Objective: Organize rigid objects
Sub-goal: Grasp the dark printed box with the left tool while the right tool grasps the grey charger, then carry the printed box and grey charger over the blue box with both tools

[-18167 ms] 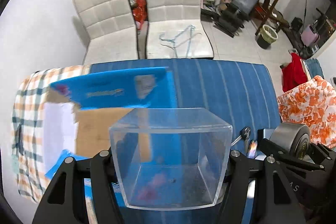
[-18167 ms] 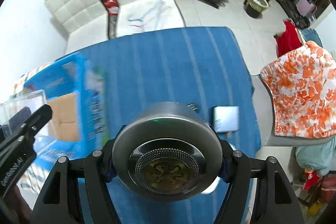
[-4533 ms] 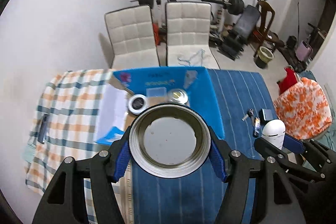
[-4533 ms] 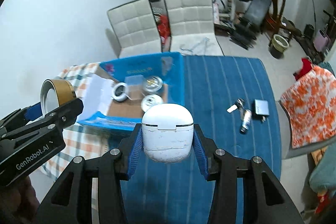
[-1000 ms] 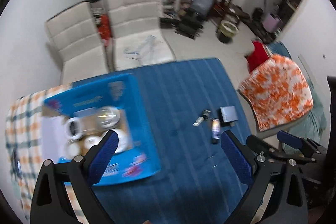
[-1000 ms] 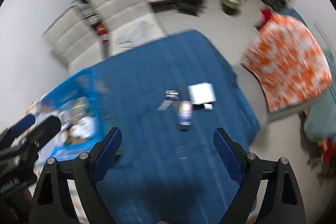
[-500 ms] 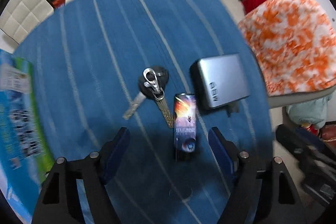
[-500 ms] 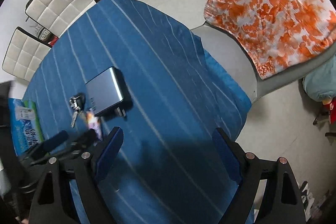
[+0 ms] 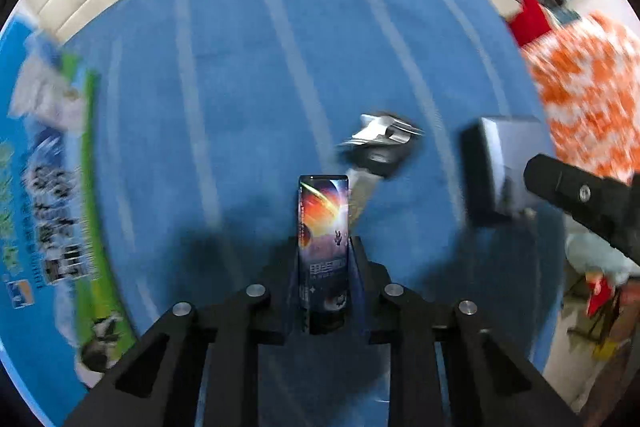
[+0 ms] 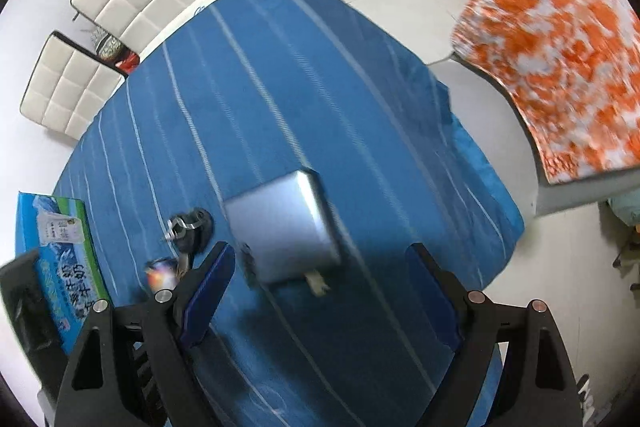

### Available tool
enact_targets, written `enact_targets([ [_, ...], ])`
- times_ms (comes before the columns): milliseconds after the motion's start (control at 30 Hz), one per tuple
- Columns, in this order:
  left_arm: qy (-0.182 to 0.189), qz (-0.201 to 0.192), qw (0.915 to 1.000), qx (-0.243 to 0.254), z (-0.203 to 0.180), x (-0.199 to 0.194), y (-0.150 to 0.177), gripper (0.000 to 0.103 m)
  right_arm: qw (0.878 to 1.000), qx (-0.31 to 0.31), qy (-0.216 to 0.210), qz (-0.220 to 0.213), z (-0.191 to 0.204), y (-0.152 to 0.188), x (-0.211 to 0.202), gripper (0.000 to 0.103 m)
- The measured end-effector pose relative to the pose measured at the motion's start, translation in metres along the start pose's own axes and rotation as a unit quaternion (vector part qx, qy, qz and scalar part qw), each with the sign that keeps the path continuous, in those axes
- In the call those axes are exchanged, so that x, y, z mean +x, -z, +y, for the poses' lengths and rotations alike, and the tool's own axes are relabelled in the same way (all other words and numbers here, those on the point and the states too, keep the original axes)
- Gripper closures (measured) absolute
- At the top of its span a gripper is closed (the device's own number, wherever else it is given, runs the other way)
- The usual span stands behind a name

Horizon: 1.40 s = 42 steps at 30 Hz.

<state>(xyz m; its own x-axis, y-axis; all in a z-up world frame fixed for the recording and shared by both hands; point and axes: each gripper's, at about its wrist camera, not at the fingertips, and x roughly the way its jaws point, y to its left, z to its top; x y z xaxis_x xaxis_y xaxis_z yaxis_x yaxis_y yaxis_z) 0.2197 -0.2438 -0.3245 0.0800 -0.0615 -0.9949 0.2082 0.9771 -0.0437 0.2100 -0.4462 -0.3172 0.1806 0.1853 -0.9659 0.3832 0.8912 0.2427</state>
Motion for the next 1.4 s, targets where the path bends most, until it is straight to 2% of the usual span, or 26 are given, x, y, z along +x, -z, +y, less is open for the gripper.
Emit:
enact_targets([
  [67,-0.004,-0.001,0.9998,-0.021,0.015,0.000,0.000,0.083,1.000,-0.011,0.017,0.012,0.012,-0.005,0.012,0.018],
  [133,-0.003,-0.002,0.9998,-0.022,0.019,0.000,-0.001,0.083,0.999,-0.021,0.022,0.042,0.022,-0.011,0.029,0.034],
  [167,-0.002,0.001,0.9998,-0.022,0.018,0.000,-0.001,0.083,0.998,-0.027,0.035,0.049,0.026,-0.014,0.034,0.035],
  [233,-0.002,0.004,0.9998,-0.021,0.016,0.001,-0.003,0.082,0.996,-0.042,0.063,0.038,0.036,-0.013,0.035,0.037],
  [333,-0.005,0.005,0.9999,-0.013,0.013,0.002,-0.006,0.082,0.994,-0.061,0.078,0.041,0.040,-0.005,0.035,0.039],
  [467,0.015,0.025,0.9995,-0.007,0.016,0.001,-0.001,0.083,0.991,-0.079,0.074,0.085,0.033,0.034,0.031,0.039],
  [667,0.050,0.073,0.9961,0.006,0.015,0.001,0.050,0.083,0.984,-0.080,0.062,0.147,0.009,0.115,0.023,0.039],
  [767,0.041,0.064,0.9967,0.031,0.005,0.001,0.061,0.082,0.985,-0.071,0.069,0.141,0.008,0.130,0.020,0.038],
  [800,0.043,0.064,0.9965,0.033,0.003,0.001,0.060,0.077,0.985,-0.067,0.071,0.139,0.009,0.130,0.019,0.036],
  [900,0.037,0.068,0.9961,0.040,-0.006,0.003,0.055,0.077,0.986,-0.046,0.062,0.148,0.012,0.127,0.022,0.025],
  [967,0.028,0.063,0.9968,0.040,-0.009,0.003,0.052,0.080,0.986,-0.043,0.075,0.142,0.016,0.126,0.023,0.027],
  [1000,0.023,0.061,0.9969,0.043,-0.012,0.005,0.054,0.082,0.986,-0.045,0.088,0.134,0.019,0.127,0.021,0.037],
  [1033,0.021,0.060,0.9969,0.046,-0.012,0.004,0.051,0.082,0.986,-0.051,0.099,0.125,0.022,0.128,0.019,0.037],
  [1200,0.021,0.054,0.9973,0.045,-0.010,0.002,0.054,0.082,0.986,-0.060,0.100,0.116,0.027,0.131,0.010,0.038],
  [1400,0.033,0.029,0.9981,0.044,-0.002,-0.028,0.056,0.082,0.989,-0.069,0.101,0.087,0.037,0.133,-0.019,0.039],
])
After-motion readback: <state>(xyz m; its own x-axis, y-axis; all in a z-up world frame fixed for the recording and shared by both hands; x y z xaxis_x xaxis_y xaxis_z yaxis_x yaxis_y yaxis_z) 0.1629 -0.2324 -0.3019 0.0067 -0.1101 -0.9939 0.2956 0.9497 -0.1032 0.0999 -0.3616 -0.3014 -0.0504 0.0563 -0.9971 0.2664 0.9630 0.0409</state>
